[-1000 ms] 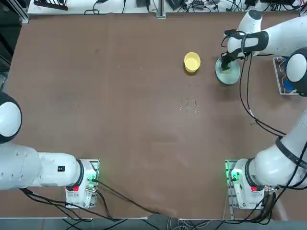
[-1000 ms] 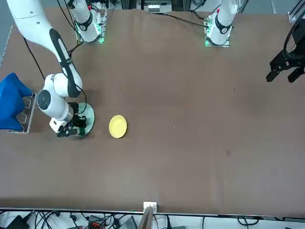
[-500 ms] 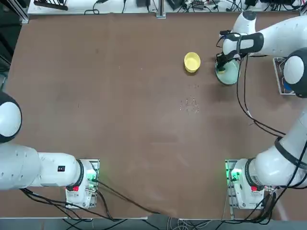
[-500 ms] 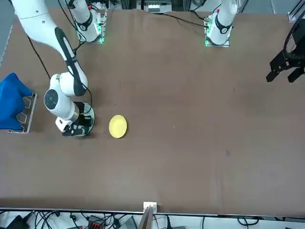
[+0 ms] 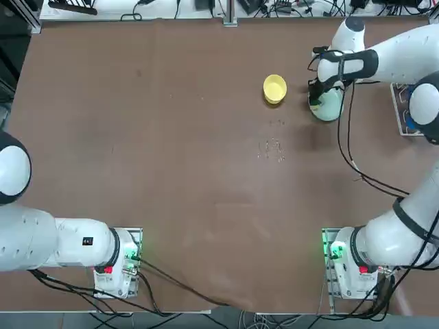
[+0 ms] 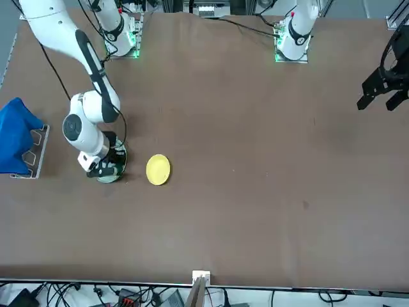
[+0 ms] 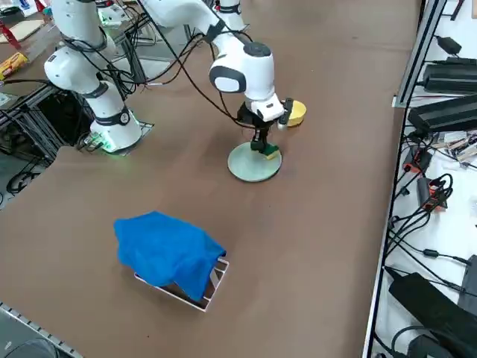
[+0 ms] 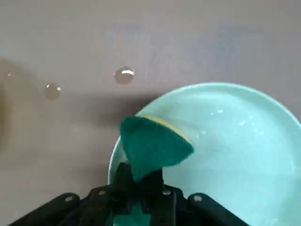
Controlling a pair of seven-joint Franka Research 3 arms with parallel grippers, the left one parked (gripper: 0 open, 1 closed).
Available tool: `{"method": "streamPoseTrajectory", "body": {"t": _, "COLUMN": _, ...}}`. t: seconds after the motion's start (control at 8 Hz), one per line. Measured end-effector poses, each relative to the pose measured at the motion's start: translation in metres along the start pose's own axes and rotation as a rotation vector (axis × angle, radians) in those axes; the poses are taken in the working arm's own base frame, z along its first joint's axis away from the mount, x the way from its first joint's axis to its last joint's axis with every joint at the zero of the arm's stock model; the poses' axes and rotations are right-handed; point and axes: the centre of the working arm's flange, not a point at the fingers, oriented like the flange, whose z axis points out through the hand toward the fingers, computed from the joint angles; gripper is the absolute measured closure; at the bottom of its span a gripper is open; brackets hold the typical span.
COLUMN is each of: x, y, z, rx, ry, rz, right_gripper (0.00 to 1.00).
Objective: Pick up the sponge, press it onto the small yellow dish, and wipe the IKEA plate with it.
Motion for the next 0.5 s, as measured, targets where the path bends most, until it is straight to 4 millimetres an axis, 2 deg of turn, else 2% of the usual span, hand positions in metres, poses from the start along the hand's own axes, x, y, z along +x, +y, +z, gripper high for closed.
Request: {"method": "streamPoseTrajectory", "body": {"t": 0.5, "x": -0.023, "y": -0.001, "z": -0.008, "rx": -0.007, "ry": -0.013, "rz": -0.002, "right_gripper": 0.91}}
